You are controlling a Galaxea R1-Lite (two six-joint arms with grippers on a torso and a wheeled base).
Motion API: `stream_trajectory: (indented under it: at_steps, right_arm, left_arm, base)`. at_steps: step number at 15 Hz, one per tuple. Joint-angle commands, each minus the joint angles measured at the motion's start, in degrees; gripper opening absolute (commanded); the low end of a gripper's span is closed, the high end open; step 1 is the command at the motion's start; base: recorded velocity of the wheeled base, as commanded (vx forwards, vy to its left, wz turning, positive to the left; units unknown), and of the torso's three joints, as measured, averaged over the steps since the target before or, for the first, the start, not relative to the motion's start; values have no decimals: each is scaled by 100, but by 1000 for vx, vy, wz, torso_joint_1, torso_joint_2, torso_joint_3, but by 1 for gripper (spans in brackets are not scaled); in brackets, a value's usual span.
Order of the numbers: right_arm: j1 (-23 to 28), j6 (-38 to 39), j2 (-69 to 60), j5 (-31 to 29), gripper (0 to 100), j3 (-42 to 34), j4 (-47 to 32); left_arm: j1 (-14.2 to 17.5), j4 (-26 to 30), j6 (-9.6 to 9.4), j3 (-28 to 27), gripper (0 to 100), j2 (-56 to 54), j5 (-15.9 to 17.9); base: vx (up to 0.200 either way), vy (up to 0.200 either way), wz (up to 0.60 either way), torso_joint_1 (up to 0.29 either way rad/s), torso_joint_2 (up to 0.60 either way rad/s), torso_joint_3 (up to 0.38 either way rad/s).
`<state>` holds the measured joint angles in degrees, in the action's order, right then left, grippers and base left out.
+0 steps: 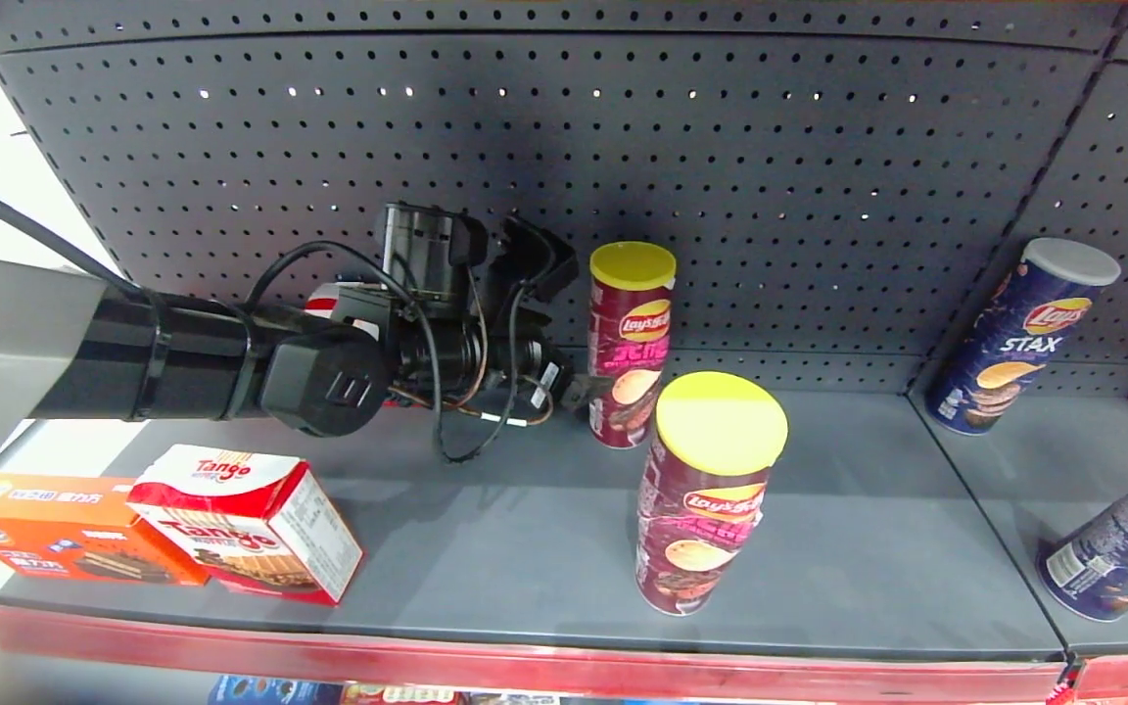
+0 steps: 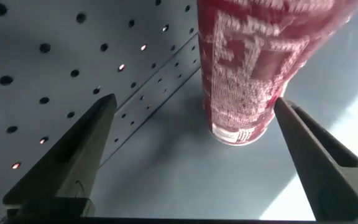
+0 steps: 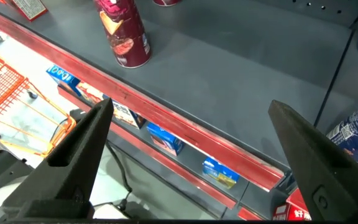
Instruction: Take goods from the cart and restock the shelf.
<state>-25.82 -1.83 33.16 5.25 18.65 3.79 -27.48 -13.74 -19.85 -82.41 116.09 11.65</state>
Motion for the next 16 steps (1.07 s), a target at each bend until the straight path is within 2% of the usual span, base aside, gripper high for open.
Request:
stream_trajectory:
  at_steps: [1,8,16]
  right_arm:
    - [-11,-2,6,2,100,-11,-1]
    - [-28,-2,-2,2,100,-63,-1]
    - [-11,-2,-46,2,100,-81,-1]
  left_arm:
    - [23,-6,-2,-3,100,10,-14]
    - [93,-15,7,-135,100,28,-462]
    - [208,-6,-10,14,100,-104,-902]
  base:
    - [0,0,0,0,0,0]
    - [0,0,0,0,0,0]
    - [0,0,0,0,0,0]
